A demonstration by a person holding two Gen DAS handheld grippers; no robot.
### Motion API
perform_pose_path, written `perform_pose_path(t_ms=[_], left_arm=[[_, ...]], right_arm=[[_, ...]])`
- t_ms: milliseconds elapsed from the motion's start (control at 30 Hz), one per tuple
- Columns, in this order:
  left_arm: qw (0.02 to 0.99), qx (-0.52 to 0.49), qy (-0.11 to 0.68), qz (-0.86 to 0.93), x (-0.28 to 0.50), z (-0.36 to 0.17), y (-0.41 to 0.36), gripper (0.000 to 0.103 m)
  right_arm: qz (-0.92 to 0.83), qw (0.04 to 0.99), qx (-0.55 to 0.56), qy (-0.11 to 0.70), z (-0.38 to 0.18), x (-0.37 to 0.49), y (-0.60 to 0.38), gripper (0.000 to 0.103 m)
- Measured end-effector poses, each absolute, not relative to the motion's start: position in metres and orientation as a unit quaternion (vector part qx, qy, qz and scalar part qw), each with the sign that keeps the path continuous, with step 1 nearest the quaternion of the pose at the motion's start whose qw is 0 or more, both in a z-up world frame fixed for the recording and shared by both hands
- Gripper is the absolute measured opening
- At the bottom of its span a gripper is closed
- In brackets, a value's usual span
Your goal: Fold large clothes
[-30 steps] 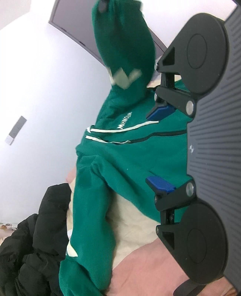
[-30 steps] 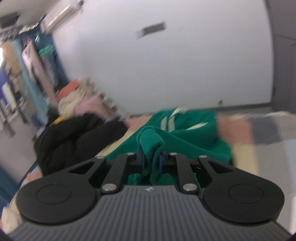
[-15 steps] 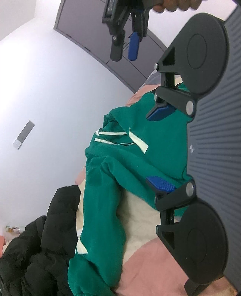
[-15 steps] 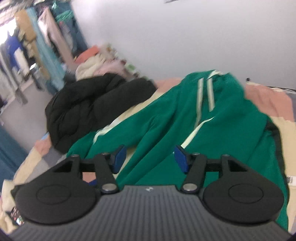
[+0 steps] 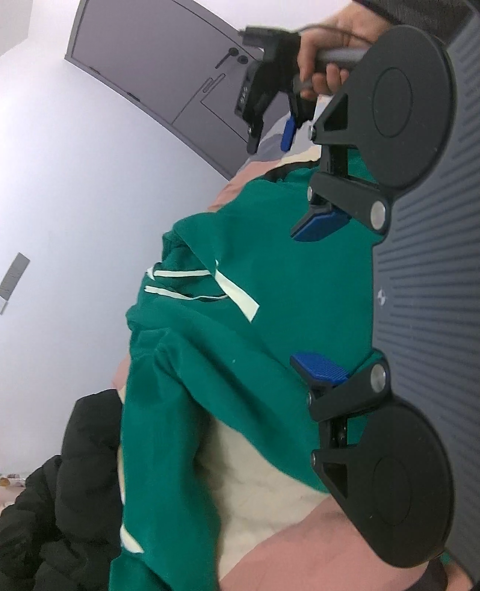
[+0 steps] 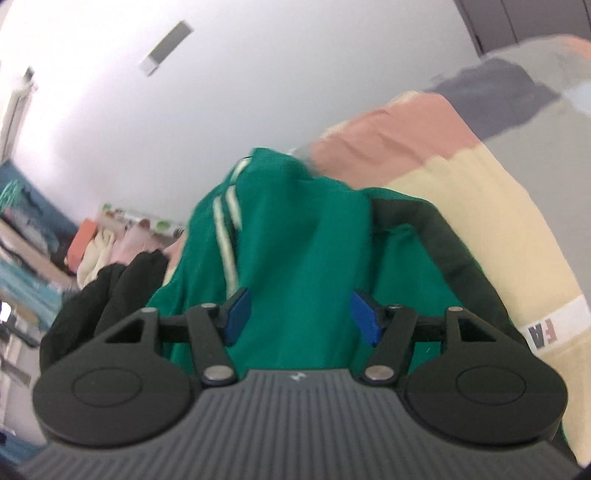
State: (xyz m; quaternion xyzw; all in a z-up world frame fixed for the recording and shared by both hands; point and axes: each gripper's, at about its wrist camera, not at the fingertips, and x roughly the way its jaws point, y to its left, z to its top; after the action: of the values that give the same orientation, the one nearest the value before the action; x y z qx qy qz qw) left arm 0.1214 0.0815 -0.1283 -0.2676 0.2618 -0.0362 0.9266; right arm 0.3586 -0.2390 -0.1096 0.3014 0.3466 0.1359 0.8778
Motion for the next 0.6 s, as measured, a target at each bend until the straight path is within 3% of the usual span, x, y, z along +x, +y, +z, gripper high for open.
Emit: perform_pose_path(t_ms=[300, 433, 467, 500, 600], left_arm=[[0.932, -0.252, 0.260, -0.036, 0.138, -0.137, 0.062, 0.071], [0.932, -0.255, 0.255, -0.030, 0.144, -0.138, 0.056, 0.071], [0.932, -0.254, 0.256, -0.028, 0.144, -0.138, 0.055, 0.071], [0.933, -0.253, 0.255, -0.028, 0.145, -0.138, 0.054, 0.071], [0.933, -0.254, 0.252, -0.028, 0.147, -0.138, 0.052, 0.071]], right_arm=[[0.156, 0.895, 0.245, 0.338, -0.164, 0.414, -0.226, 0.059], [0.186, 0.891, 0.254, 0.327, -0.176, 0.442, -0.219, 0.038], [0.195, 0.893, 0.250, 0.320, -0.176, 0.449, -0.216, 0.023], [0.198, 0.899, 0.238, 0.310, -0.173, 0.455, -0.212, 0.017], [0.201, 0.914, 0.215, 0.279, -0.160, 0.466, -0.207, 0.011]])
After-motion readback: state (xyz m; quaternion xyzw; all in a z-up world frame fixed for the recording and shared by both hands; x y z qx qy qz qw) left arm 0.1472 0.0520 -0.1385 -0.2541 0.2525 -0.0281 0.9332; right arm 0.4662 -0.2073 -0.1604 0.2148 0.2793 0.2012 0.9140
